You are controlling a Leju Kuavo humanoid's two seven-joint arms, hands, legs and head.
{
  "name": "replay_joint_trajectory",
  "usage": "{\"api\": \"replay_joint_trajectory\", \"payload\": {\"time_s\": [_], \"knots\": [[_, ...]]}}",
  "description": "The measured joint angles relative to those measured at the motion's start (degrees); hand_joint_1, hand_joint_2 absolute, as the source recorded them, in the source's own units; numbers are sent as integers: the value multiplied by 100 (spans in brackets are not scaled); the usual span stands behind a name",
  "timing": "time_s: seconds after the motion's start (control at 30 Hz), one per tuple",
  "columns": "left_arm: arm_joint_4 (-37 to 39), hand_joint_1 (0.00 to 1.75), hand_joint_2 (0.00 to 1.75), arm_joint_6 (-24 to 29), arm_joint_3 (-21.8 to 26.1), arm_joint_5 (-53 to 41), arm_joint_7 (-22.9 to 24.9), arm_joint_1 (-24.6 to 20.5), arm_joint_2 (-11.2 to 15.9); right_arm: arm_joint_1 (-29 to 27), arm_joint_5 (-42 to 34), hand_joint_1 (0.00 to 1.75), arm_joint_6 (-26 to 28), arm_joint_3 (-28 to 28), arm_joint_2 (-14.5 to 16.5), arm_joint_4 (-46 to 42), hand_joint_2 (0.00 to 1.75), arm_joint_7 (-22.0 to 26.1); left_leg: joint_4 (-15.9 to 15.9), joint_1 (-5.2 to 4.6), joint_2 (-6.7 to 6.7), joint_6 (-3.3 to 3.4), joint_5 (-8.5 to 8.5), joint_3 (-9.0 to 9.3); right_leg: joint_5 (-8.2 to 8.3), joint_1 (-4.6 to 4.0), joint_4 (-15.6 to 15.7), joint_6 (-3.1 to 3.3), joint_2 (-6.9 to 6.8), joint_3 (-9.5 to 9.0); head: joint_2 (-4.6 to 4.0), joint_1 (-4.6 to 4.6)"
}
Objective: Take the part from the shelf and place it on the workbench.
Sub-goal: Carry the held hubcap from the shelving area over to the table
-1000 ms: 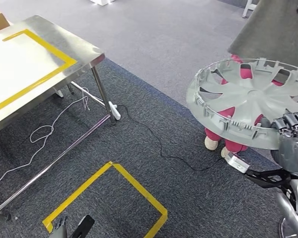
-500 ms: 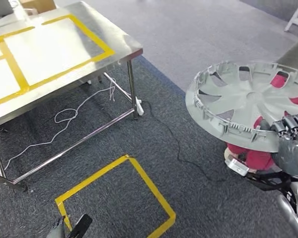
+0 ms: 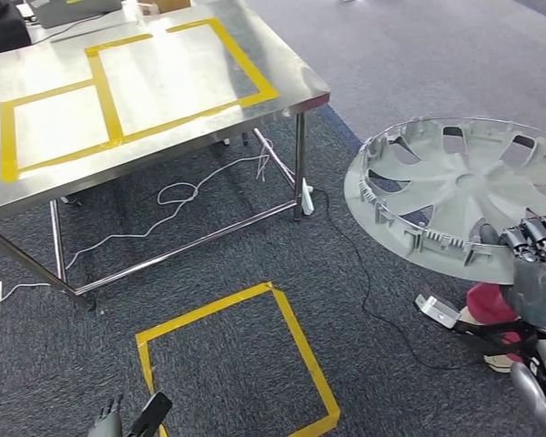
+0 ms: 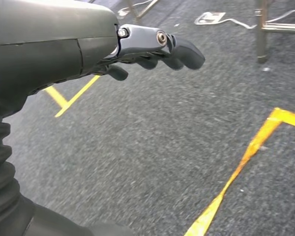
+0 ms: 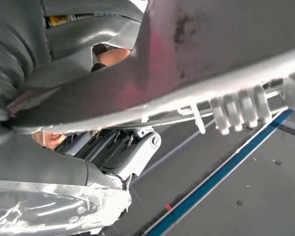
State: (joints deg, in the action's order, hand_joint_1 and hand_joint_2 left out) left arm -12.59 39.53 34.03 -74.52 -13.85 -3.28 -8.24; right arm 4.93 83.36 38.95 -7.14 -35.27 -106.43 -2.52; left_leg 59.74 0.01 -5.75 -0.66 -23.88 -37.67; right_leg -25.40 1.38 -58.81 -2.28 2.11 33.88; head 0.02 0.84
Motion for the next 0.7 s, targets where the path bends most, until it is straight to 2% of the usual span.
{"api": "replay_joint_trajectory", "payload": {"time_s": [0.07, 0.1, 0.13, 0.17, 0.2, 0.23, 0.3, 0.33, 0.37, 0.43, 0.47, 0.5, 0.57, 0.63, 0.67, 0.7], "knots": [[1, 0, 175, 1, 2, -6, 1, -22, 1, -3, 0, 175, 0, 2, 1, -3, 175, 2, 659, -16, 396, -47, -344, -329, -11, -12, 10, 54, -162, -11, 0, 37], [2, 0, 175, 1, 2, -11, 1, -31, -2, -5, 0, 175, 0, 2, 1, -3, 175, 4, 1051, -7, 475, -60, -499, -531, -18, -20, 10, 63, -246, -13, 0, 37], [3, 0, 175, 1, 2, -13, 3, -34, -5, -7, 0, 175, 0, 1, 1, -2, 175, 5, 1326, -1, 502, -66, -568, -675, -26, -25, 9, 69, -332, -18, 0, 38], [4, 0, 175, 1, 3, -14, 6, -33, -8, -9, 0, 175, 0, 1, 1, -2, 175, 7, 1416, 1, 509, -67, -538, -728, -35, -28, 9, 69, -414, -26, 0, 39], [4, 0, 175, 1, 4, -15, 10, -29, -7, -11, 0, 175, 0, 0, 1, -2, 175, 8, 1267, 0, 523, -61, -402, -655, -47, -30, 9, 66, -494, -42, 0, 39], [4, 0, 175, 1, 5, -15, 15, -28, -3, -10, 0, 175, 0, -1, 1, -2, 175, 9, 917, -7, 577, -44, -202, -467, -62, -31, 9, 56, -569, -67, 0, 39], [4, 0, 175, 1, 8, -16, 19, -37, 4, -7, 0, 175, 0, 1, 1, -2, 175, 9, 135, -53, 832, 11, 87, -48, -106, -58, 4, 13, -702, -118, 0, 40], [4, 0, 175, 1, 9, -17, 19, -46, 7, -5, 0, 175, 0, 2, 0, -2, 175, 9, -98, -75, 923, 45, 136, 72, -128, -78, 4, -14, -762, -137, 0, 36], [5, 0, 175, 1, 9, -17, 19, -52, 7, -4, 1, 175, 0, 2, -1, -2, 175, 10, -194, -95, 954, 77, 128, 113, -145, -96, 13, -42, -821, -156, 0, 34], [7, 0, 175, 1, 10, -17, 19, -44, 7, 0, 2, 175, 0, 2, -1, -2, 175, 11, -224, -85, 810, 146, 128, 114, -174, -103, 45, -102, -924, -193, 0, 30], [8, 0, 175, 3, 11, -16, 19, -34, 9, 0, 2, 175, 0, 1, -1, -3, 175, 12, -237, -68, 737, 177, 132, 127, -213, -94, 20, -135, -861, -198, 0, 22], [8, 0, 175, 4, 14, -16, 19, -31, 14, 1, 2, 175, 0, 1, -1, -4, 175, 12, -250, -47, 673, 207, 138, 143, -282, -83, -74, -159, -731, -168, 0, 10], [9, 0, 175, 7, 16, -19, 16, -42, 17, -1, 3, 175, 0, 2, -1, -5, 175, 11, -260, -21, 540, 251, 135, 163, -603, -68, -711, -187, -366, 132, 0, -26], [9, 0, 175, 4, 17, -23, 13, -51, 7, -8, 3, 175, 0, -1, -1, -1, 175, 11, -258, -20, 384, 273, 127, 168, -888, -69, -1490, -197, -228, 561, 0, -42], [10, 0, 175, 3, 17, -23, 12, -49, 3, -10, 4, 175, 0, -4, 1, 4, 175, 11, -256, -19, 302, 275, 125, 173, -869, -68, -1623, -198, -220, 665, 0, -43], [10, 0, 175, 3, 18, -20, 12, -47, 2, -10, 4, 175, 0, -6, 2, 9, 175, 12, -254, -15, 213, 272, 124, 183, -720, -62, -1508, -195, -210, 651, 0, -41]]}}
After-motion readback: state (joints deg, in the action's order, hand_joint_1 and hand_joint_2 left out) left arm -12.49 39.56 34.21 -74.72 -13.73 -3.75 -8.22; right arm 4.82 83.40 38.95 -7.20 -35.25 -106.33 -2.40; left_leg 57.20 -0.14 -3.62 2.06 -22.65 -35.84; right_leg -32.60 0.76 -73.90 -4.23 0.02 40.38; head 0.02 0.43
